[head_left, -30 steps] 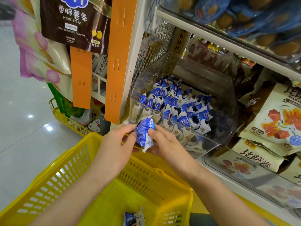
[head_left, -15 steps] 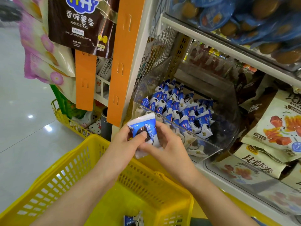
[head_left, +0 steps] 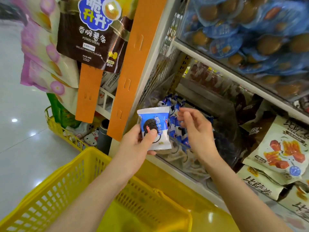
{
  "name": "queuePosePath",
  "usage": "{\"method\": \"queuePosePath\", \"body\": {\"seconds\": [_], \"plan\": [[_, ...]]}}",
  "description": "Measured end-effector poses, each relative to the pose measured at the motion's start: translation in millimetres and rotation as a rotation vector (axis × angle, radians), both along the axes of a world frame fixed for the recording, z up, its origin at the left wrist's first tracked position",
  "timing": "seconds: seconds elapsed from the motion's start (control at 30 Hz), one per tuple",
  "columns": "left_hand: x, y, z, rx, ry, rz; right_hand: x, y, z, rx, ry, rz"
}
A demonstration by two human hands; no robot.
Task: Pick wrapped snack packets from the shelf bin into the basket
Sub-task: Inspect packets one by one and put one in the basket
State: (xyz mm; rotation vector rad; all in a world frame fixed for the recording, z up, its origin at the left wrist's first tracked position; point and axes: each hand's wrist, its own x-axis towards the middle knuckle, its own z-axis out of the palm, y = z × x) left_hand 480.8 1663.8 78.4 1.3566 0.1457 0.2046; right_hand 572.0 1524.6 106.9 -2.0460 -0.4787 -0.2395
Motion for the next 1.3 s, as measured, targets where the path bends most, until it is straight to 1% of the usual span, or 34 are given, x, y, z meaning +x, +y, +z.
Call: {"method": "queuePosePath", "body": {"seconds": [0.07, 0.1, 0.17, 0.23, 0.3, 0.43, 0.63, 0.7, 0.8, 0.87, 0.93, 1.0, 1.1, 1.13, 1.2, 1.23, 1.3], "plan": [[5.6, 0.4, 2.2, -0.016, -0.008, 0.01, 38.6, -4.4, -0.1, -0.155, -0.024, -0.162], [7.6, 0.6, 2.8, -0.028, -0.014, 0.011, 57.1, -7.7, -1.2, -0.248, -0.001, -0.242], [11.5, 0.1, 4.1, -0.049, -0.021, 0.011, 87.4, -17.8, -7.2, -0.41, 0.109, -0.363], [14.9, 0.6, 4.7, -0.063, -0.023, 0.017, 106.4, -26.3, -15.0, -0.563, 0.219, -0.436], [17.9, 2.0, 5.2, -0.076, -0.027, 0.025, 116.3, -29.9, -18.8, -0.674, 0.257, -0.47], [23.1, 3.4, 6.7, -0.103, -0.013, 0.033, 122.2, -26.8, -16.0, -0.801, 0.321, -0.477], [27.4, 1.4, 6.3, -0.095, 0.003, 0.02, 125.6, -28.9, -4.5, -0.897, 0.42, -0.443], [28.0, -1.0, 5.9, -0.084, 0.009, 0.017, 126.9, -29.2, -2.9, -0.846, 0.444, -0.439], [27.7, -4.1, 5.0, -0.082, 0.021, 0.003, 126.5, -29.3, -1.6, -0.682, 0.458, -0.451], [27.3, -4.9, 4.3, -0.091, 0.028, 0.004, 123.3, -30.6, 1.6, -0.66, 0.364, -0.451], [26.6, -4.4, 3.8, -0.101, 0.035, 0.012, 117.6, -32.6, 8.0, -0.644, 0.213, -0.47], [25.4, -3.2, 4.5, -0.126, 0.04, 0.025, 111.7, -33.5, 16.7, -0.525, 0.09, -0.475], [22.5, -1.5, 8.1, -0.206, 0.043, 0.04, 96.0, -29.8, 32.4, -0.423, -0.073, -0.445], [21.9, -0.7, 9.1, -0.236, 0.048, 0.047, 88.4, -27.7, 36.2, -0.37, -0.086, -0.407], [20.8, 0.9, 10.8, -0.301, 0.053, 0.064, 68.1, -22.4, 42.3, -0.21, -0.04, -0.298], [20.0, 1.4, 11.6, -0.335, 0.049, 0.068, 57.1, -19.8, 44.8, -0.146, 0.005, -0.235], [17.4, 1.0, 13.5, -0.419, 0.031, 0.073, 34.5, -14.5, 48.2, -0.095, 0.134, -0.128]]}}
